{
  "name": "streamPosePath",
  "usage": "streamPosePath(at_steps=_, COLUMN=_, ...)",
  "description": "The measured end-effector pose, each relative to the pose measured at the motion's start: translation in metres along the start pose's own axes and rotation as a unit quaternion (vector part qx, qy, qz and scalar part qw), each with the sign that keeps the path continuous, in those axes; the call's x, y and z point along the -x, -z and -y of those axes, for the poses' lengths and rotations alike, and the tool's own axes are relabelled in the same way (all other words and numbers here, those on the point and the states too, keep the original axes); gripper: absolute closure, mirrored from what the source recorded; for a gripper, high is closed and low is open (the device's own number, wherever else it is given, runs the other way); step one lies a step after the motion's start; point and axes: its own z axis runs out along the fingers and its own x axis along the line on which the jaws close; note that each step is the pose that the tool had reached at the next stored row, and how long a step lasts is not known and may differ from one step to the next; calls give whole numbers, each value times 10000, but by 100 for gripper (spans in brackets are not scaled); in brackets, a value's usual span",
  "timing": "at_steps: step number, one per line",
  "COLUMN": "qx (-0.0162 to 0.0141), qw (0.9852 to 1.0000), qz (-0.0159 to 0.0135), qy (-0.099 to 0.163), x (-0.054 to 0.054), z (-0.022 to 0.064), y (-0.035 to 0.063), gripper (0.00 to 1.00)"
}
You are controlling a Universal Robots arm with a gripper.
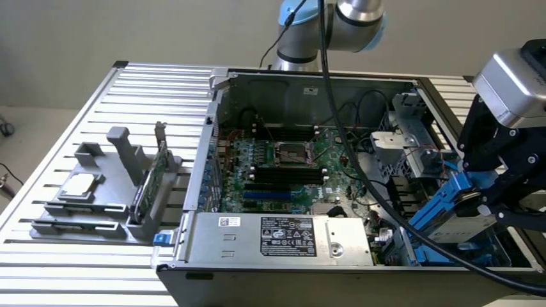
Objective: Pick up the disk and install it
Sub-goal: 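Insert the disk into the insertion slot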
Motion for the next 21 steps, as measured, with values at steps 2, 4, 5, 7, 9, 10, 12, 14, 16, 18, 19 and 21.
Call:
streamPosePath(at_steps=2, qx=0, qw=10000, qz=1, qy=0, x=-1, z=0, y=0, gripper=67)
streamPosePath(at_steps=4, qx=0, qw=10000, qz=1, qy=0, x=-1, z=0, y=1, gripper=67)
streamPosePath(at_steps=5, qx=0, qw=10000, qz=2, qy=0, x=-1, z=0, y=3, gripper=67)
streamPosePath(at_steps=7, qx=2, qw=10000, qz=7, qy=1, x=1, z=1, y=5, gripper=67)
streamPosePath(at_steps=9, qx=3, qw=10000, qz=2, qy=1, x=1, z=0, y=11, gripper=63)
streamPosePath(at_steps=10, qx=3, qw=10000, qz=2, qy=0, x=1, z=0, y=13, gripper=57)
streamPosePath(at_steps=12, qx=3, qw=10000, qz=3, qy=0, x=1, z=0, y=14, gripper=50)
streamPosePath(at_steps=14, qx=3, qw=10000, qz=3, qy=0, x=1, z=-1, y=15, gripper=50)
streamPosePath(at_steps=16, qx=3, qw=10000, qz=2, qy=0, x=0, z=-1, y=16, gripper=50)
streamPosePath(at_steps=18, qx=3, qw=10000, qz=4, qy=0, x=-1, z=3, y=15, gripper=50)
streamPosePath(at_steps=19, qx=3, qw=10000, qz=4, qy=0, x=-2, z=9, y=15, gripper=50)
streamPosePath(at_steps=21, qx=2, qw=10000, qz=4, qy=0, x=-4, z=30, y=13, gripper=50)
